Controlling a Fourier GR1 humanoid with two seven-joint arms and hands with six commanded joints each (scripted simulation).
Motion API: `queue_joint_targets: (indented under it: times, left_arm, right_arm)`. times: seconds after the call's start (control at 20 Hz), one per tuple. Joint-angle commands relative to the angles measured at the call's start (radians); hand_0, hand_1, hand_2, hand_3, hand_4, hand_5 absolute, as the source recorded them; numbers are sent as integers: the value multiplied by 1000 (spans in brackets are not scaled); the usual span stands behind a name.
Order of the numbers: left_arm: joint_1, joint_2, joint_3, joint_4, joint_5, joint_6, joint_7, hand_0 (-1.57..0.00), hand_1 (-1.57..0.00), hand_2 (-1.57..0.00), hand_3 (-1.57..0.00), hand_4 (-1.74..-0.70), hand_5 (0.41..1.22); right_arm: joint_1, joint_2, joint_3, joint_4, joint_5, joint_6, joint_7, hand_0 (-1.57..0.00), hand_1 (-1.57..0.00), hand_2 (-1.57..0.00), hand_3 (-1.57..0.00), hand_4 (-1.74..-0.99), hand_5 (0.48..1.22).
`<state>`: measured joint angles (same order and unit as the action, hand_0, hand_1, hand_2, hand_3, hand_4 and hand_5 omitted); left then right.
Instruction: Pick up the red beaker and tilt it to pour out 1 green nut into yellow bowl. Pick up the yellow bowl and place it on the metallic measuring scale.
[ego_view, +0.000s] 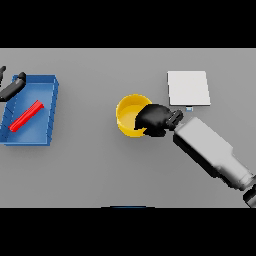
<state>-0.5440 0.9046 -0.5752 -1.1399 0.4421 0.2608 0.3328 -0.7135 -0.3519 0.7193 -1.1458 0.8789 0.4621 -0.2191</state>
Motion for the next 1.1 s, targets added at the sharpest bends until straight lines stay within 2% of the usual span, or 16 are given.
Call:
queue_joint_targets:
  times: [0.0,0.15,0.3,0.4,0.5,0.65,0.7,0.9,1.05]
  left_arm:
    - [3,-2,0,5,1,-3,-4,1,1,1,1,-717,695]
    - [-1,-1,1,-7,5,1,8,1,1,1,1,-723,694]
    - [-5,-7,-2,16,-6,2,1,1,1,1,1,-723,692]
    - [-10,-2,-7,2,-13,1,1,1,1,1,1,-717,686]
    - [1,2,-2,2,-8,-2,-12,1,1,1,1,-714,686]
    - [-14,-1,-1,-1,-5,1,12,1,1,1,1,-720,688]
    - [-16,4,-4,-16,-7,6,24,1,1,1,1,-721,694]
    - [1,12,-1,-34,-3,12,9,1,1,1,1,-729,715]
    - [-8,21,-3,-44,1,14,58,1,1,1,1,-729,720]
  right_arm:
    - [5,-7,-9,-12,-8,7,6,-1535,-1532,-1327,-1323,-1727,1211]
    - [3,-30,-51,-76,-44,57,41,-1553,-1551,-1344,-1317,-1734,1216]
    - [-4,-57,-89,-135,-67,96,71,-1562,-1561,-1429,-1228,-1737,1218]
    - [-12,-91,-118,-159,-68,83,69,-1565,-1565,-1426,-1194,-1739,1219]
    - [-5,-104,-136,-180,-64,82,105,-1567,-1567,-1478,-1170,-1740,1220]
    - [6,-122,-149,-206,-61,84,106,-1561,-1569,-1524,-1161,-1740,1220]
    - [1,-121,-161,-205,-60,84,130,-1563,-1569,-1526,-1157,-1740,1220]
    - [-21,-149,-202,-139,-45,28,104,-1568,-1570,-1536,-1153,-1741,1221]
    - [-34,-152,-235,-66,-44,-10,108,-1569,-1571,-1530,-1151,-1741,1221]
